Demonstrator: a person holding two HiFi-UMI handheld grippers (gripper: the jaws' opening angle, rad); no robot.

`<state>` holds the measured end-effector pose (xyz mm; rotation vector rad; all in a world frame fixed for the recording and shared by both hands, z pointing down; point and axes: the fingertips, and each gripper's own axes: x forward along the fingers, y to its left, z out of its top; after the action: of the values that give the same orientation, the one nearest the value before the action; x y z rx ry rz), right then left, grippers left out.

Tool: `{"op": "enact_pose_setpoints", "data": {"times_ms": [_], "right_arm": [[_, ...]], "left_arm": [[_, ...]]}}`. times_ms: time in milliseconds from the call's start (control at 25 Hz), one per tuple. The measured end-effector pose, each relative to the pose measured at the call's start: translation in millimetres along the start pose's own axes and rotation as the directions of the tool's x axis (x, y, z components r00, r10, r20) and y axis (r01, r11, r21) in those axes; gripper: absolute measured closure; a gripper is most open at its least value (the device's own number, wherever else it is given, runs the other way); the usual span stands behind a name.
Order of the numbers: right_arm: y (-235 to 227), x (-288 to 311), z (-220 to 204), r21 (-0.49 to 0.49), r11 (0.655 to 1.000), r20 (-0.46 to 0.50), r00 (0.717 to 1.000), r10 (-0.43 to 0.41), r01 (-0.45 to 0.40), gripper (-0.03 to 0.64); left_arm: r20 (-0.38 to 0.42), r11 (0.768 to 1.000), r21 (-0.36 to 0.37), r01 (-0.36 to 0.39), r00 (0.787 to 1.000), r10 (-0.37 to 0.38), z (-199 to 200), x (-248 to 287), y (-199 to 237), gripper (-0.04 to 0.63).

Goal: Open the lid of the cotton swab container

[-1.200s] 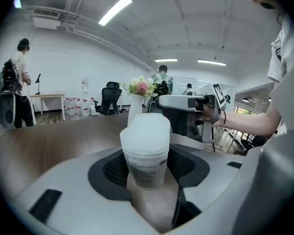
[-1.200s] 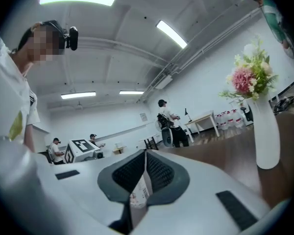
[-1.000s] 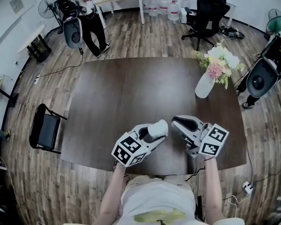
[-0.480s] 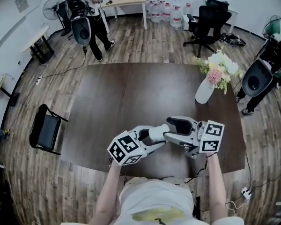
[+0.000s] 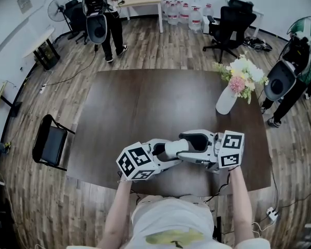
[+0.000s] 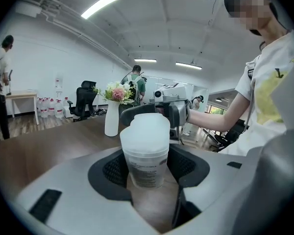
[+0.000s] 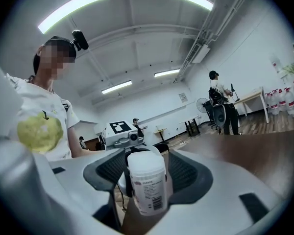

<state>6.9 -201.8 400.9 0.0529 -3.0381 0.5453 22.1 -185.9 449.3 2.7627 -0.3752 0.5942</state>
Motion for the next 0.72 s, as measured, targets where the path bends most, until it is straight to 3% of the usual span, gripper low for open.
{"op": "enact_pose_setpoints", "data": {"times_ms": [280, 560, 720], "right_arm": [[0.0, -0.8, -0.2, -0.034, 0.999, -0.01, 1.0, 0.002, -0.002, 0.374], [-2.8, 1.9, -0.9, 0.024, 1.0, -0.028, 1.0, 0.006, -0.005, 0.379], [-6.7, -0.9, 3.2, 0.117, 0.993, 0.018, 1.0, 0.024, -0.026, 0.382]], "left_arm": [[0.001, 1.0, 0.002, -0.008, 1.0, 0.008, 0.9, 0.6, 0.2, 0.356], [0.007, 1.0, 0.005, -0.024, 1.0, 0.024, -0.5, -1.3, 2.5, 0.356], [-0.016, 0.995, 0.076, -0.065, 0.998, 0.067, -2.1, 5.1, 3.5, 0.359]]}}
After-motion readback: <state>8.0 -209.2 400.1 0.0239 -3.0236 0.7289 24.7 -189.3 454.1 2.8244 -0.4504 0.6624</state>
